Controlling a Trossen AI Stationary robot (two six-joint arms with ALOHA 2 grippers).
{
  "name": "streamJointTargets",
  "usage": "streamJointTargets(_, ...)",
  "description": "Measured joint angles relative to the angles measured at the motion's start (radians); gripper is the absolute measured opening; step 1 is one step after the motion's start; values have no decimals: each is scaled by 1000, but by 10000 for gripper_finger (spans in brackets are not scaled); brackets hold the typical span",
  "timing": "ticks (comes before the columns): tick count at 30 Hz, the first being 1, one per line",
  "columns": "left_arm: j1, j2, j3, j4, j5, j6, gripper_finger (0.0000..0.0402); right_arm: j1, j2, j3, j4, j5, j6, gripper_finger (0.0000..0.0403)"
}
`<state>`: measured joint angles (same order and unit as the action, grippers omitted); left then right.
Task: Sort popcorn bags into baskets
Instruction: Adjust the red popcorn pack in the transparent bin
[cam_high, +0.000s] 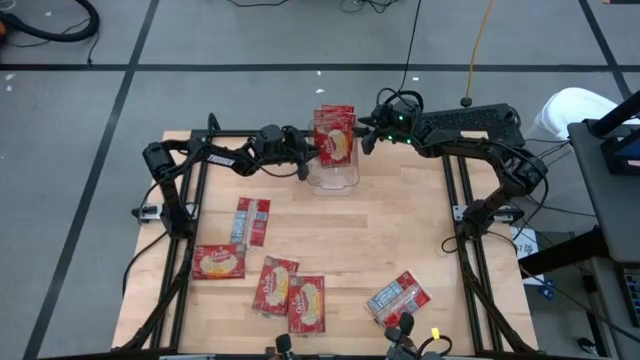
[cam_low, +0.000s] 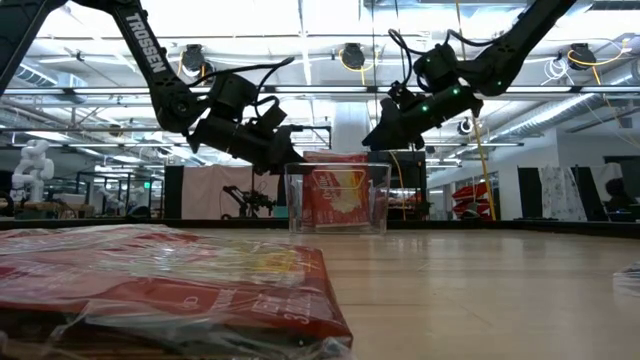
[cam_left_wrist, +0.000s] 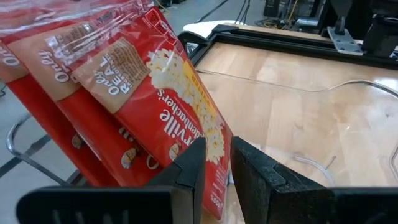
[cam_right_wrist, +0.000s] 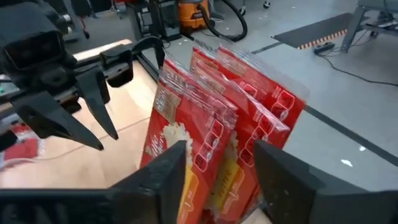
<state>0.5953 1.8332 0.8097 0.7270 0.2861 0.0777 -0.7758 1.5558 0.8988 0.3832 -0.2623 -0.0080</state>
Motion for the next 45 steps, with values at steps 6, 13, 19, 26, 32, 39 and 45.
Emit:
streamJointTargets(6,0,0,0,-19,-7,-1,81,-3,15,1,0,-66,-72,213)
streamJointTargets(13,0,0,0,-28,-26,-1,81,1,77,2,68,-79,-76,201)
streamJointTargets(19,0,0,0,-28,-26,5,81,1,127,2,128,-79,-57,198)
streamJointTargets(26,0,0,0,-28,-46,17,81,1,129,2,130,-79,-32,174)
streamJointTargets(32,0,0,0,-28,-61,18,81,4,129,2,128,-78,-5,144)
streamJointTargets(39,0,0,0,-28,-61,18,81,6,141,2,120,-54,29,142)
streamJointTargets(45,0,0,0,-28,-62,17,81,6,190,2,162,-56,38,141)
